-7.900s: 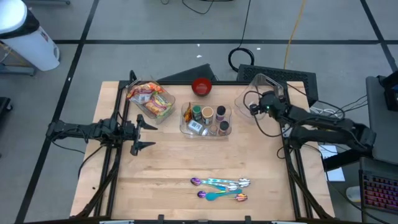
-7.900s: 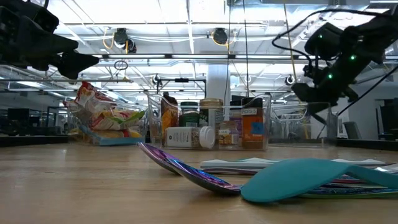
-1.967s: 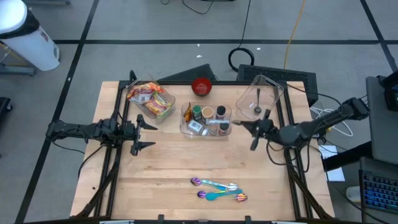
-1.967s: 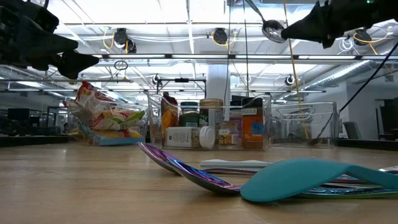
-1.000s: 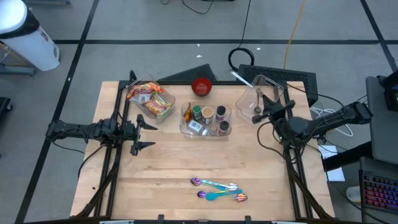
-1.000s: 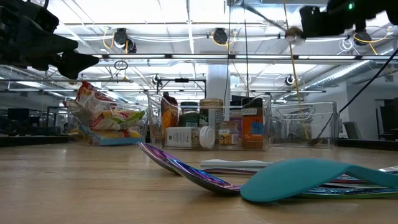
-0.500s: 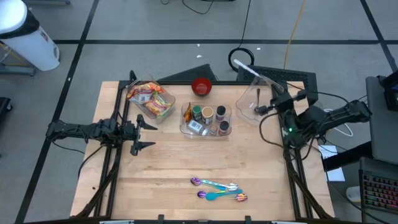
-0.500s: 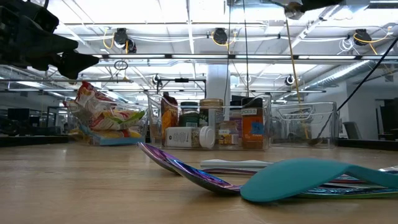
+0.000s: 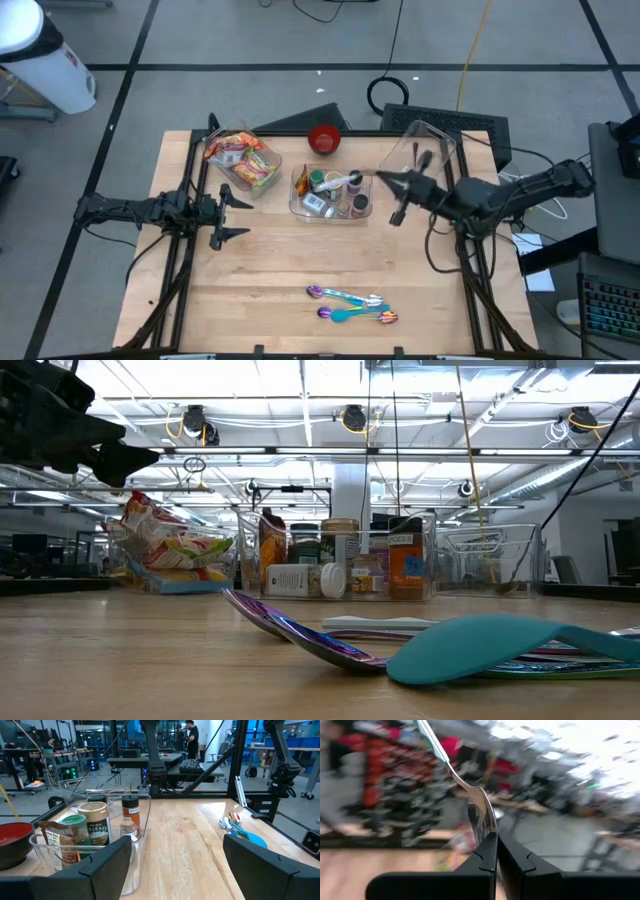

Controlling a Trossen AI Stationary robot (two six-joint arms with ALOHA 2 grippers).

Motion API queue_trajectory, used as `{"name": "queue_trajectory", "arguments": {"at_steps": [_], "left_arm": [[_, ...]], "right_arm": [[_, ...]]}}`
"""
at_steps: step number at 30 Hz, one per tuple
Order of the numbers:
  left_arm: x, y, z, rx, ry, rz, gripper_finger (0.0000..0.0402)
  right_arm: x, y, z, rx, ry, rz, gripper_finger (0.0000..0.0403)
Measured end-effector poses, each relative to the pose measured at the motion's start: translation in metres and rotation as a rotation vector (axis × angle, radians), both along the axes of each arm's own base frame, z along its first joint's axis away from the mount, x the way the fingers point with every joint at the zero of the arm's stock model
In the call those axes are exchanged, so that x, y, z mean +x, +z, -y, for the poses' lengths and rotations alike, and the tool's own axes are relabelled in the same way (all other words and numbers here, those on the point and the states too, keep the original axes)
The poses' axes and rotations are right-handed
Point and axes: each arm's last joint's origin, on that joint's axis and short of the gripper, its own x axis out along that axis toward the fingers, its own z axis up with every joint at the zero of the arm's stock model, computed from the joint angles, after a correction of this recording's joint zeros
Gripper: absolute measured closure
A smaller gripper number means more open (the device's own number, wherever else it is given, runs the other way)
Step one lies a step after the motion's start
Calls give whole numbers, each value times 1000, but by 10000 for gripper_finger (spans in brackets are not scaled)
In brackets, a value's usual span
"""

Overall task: Pick & Place Food Item
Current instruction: Put the top silver spoon into the right transparent bin

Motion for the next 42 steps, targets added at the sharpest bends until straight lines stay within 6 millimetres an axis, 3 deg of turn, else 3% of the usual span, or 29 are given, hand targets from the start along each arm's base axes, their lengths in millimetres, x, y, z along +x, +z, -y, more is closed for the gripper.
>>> {"name": "queue_trajectory", "arguments": {"at_steps": [8, 14, 20, 24, 33, 38, 42], "left_arm": [[0, 0, 0, 0, 0, 0, 78], [0, 0, 0, 0, 0, 0, 78], [0, 0, 0, 0, 0, 0, 78], [0, 0, 0, 0, 0, 0, 78], [0, 0, 0, 0, 0, 0, 78], [0, 0, 0, 0, 0, 0, 78], [0, 0, 0, 0, 0, 0, 78]], "right_arm": [[22, 52, 22, 129, 112, -207, 403], [13, 78, 60, 286, -94, -394, 403], [-15, 55, 101, 501, -394, -646, 403], [-36, 38, 116, 573, -529, -834, 403], [-70, 27, 110, 598, -610, -1195, 403], [-78, 24, 108, 520, -628, -1231, 403], [-78, 10, 108, 506, -611, -1320, 403]]}}
